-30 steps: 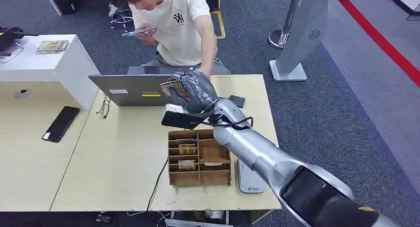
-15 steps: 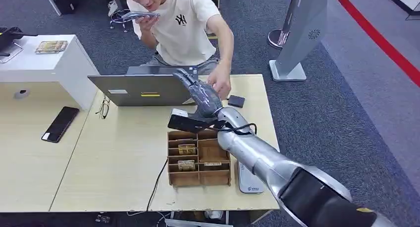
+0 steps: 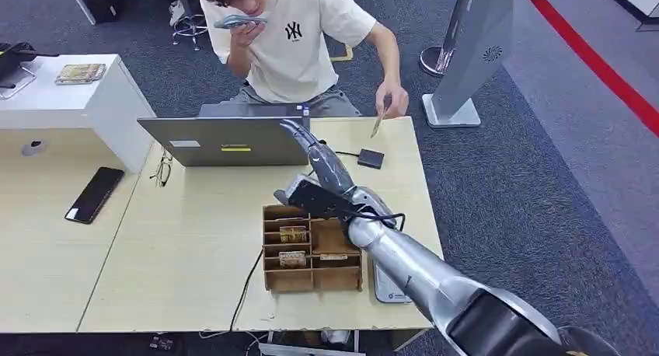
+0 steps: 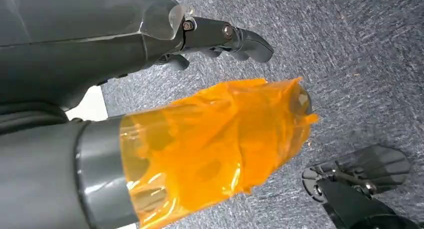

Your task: Pass the card to the sensor for recognition and then transmit it.

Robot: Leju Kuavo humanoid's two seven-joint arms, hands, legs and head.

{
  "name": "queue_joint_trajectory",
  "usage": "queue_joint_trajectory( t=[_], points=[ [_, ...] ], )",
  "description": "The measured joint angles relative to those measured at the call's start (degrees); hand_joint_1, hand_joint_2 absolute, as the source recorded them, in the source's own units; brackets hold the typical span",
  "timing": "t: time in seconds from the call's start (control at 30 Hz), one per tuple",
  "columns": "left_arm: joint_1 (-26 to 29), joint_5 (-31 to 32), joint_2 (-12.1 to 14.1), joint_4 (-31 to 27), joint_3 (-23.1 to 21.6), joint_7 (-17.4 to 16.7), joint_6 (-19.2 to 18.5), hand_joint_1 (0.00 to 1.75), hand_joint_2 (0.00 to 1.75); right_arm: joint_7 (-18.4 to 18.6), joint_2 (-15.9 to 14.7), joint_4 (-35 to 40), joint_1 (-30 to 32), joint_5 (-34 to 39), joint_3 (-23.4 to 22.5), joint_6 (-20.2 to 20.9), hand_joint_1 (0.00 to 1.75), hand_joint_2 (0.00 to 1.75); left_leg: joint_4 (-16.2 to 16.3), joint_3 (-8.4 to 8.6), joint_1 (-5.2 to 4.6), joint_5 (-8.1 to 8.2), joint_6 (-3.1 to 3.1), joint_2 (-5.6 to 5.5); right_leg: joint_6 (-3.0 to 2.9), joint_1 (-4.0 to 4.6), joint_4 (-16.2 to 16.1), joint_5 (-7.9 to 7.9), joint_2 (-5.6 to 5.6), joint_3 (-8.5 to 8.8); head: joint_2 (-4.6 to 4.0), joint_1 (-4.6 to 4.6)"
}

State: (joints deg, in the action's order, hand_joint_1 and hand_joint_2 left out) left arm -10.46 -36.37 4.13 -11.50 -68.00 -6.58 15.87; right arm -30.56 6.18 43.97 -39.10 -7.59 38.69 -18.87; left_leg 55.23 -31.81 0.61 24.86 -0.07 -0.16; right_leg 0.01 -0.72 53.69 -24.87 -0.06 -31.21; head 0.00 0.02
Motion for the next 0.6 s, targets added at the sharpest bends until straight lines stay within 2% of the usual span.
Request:
queue_joint_trajectory(
  t=[0.13, 0.33, 0.53, 0.57, 0.6],
  points=[
    [0.17, -0.04, -0.02, 0.0, 0.11, 0.17, 0.35, 0.0, 0.0, -0.48, -1.81, 4.98, 2.87, 2.98, -1.03, 2.32, 0.0, 1.75, 0.0, 0.0, 0.0, 0.0, 0.0, 0.0, 0.0, 0.0, -0.01, 0.0, -0.01, 0.01, 0.0, 0.0],
    [0.28, -0.04, -0.35, 0.0, 0.48, 0.39, 0.72, 0.0, 0.0, -0.66, -4.89, 11.06, 6.68, 3.55, -1.51, 2.41, 0.0, 1.75, 0.0, -0.01, -0.01, 0.0, 0.0, 0.0, 0.0, -0.01, -0.01, 0.0, -0.01, 0.01, 0.0, 0.02],
    [0.31, -0.04, -0.42, 0.0, 0.5, 0.5, 0.74, 0.0, 0.0, -0.66, -6.36, 13.58, 8.11, 3.55, -1.58, 2.34, 0.0, 1.75, 0.0, 0.0, 0.0, 0.0, 0.0, 0.02, 0.0, 0.0, -0.01, 0.0, 0.0, 0.0, 0.0, 0.0],
    [0.31, -0.04, -0.44, 0.0, 0.5, 0.5, 0.74, 0.0, 0.0, -0.66, -6.53, 13.82, 8.2, 3.55, -1.57, 2.34, 0.16, 1.75, 0.0, 0.0, 0.0, 0.0, 0.0, 0.01, 0.0, 0.0, -0.01, 0.0, 0.0, 0.0, 0.0, 0.0],
    [0.31, -0.04, -0.46, 0.0, 0.5, 0.5, 0.74, 0.0, 0.0, -0.66, -6.6, 13.91, 8.23, 3.55, -1.58, 2.34, 0.52, 1.75, 0.0, -0.01, 0.0, 0.0, 0.0, 0.02, 0.0, 0.0, -0.01, 0.0, 0.0, 0.0, 0.0, 0.0]
  ],
)
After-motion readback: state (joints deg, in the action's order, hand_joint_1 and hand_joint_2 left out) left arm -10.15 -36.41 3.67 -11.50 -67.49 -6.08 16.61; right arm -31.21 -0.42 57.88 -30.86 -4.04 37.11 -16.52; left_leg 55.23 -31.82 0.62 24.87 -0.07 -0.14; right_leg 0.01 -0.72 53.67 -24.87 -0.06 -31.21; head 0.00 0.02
